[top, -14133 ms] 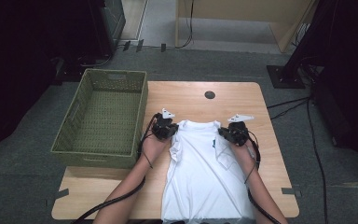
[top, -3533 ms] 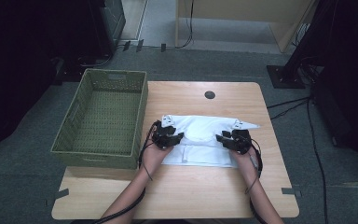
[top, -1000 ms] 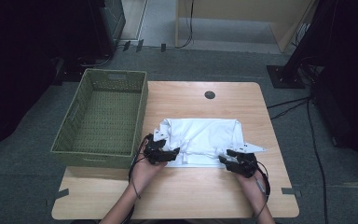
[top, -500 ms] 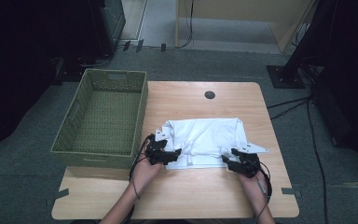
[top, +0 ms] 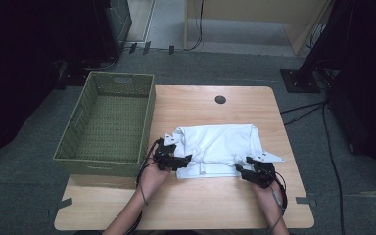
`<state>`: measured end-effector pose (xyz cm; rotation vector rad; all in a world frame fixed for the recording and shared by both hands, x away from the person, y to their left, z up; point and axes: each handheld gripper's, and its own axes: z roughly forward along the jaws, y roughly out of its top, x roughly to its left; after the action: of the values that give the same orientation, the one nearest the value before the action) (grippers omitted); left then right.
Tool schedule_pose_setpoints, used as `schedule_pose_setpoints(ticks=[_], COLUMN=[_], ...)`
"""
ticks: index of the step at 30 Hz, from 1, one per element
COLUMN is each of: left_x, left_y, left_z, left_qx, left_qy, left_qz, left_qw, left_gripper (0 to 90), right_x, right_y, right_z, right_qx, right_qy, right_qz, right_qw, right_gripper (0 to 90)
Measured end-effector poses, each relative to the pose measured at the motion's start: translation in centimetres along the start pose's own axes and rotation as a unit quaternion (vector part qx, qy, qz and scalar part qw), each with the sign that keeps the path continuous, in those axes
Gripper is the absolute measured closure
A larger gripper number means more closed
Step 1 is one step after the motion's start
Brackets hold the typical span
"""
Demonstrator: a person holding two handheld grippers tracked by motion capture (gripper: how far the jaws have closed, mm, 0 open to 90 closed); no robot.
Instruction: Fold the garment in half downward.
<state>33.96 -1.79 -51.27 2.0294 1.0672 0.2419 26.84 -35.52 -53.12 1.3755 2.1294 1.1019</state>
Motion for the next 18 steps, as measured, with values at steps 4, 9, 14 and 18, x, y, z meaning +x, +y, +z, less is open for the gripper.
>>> schedule_pose_setpoints(ticks=[4, 9, 14, 18], left_x=[0.1, 0.3, 0.7, 1.0], left_y=[0.3, 0.7, 1.2, 1.5], left_z=[0.5, 1.0, 1.4, 1.8], left_qx=[0.005, 0.007, 0.006, 0.007], left_qy=[0.011, 0.021, 0.027, 0.028], left_qz=[0.009, 0.016, 0.014, 0.012], left_qw=[0.9999, 0.9996, 0.9995, 0.9995], left_gripper=[10.2, 10.3, 10.3, 10.3], right_x=[-0.1, -0.2, -0.3, -0.4], right_y=[0.0, -0.1, -0.1, -0.1], right_z=[-0.1, -0.1, -0.2, -0.2], right_qx=[0.0, -0.001, 0.0, -0.001], right_qy=[-0.003, -0.004, -0.006, -0.009], right_qz=[0.003, 0.005, 0.007, 0.008], right_qw=[1.0, 1.0, 1.0, 0.9999], right_gripper=[41.8, 41.7, 41.5, 41.5])
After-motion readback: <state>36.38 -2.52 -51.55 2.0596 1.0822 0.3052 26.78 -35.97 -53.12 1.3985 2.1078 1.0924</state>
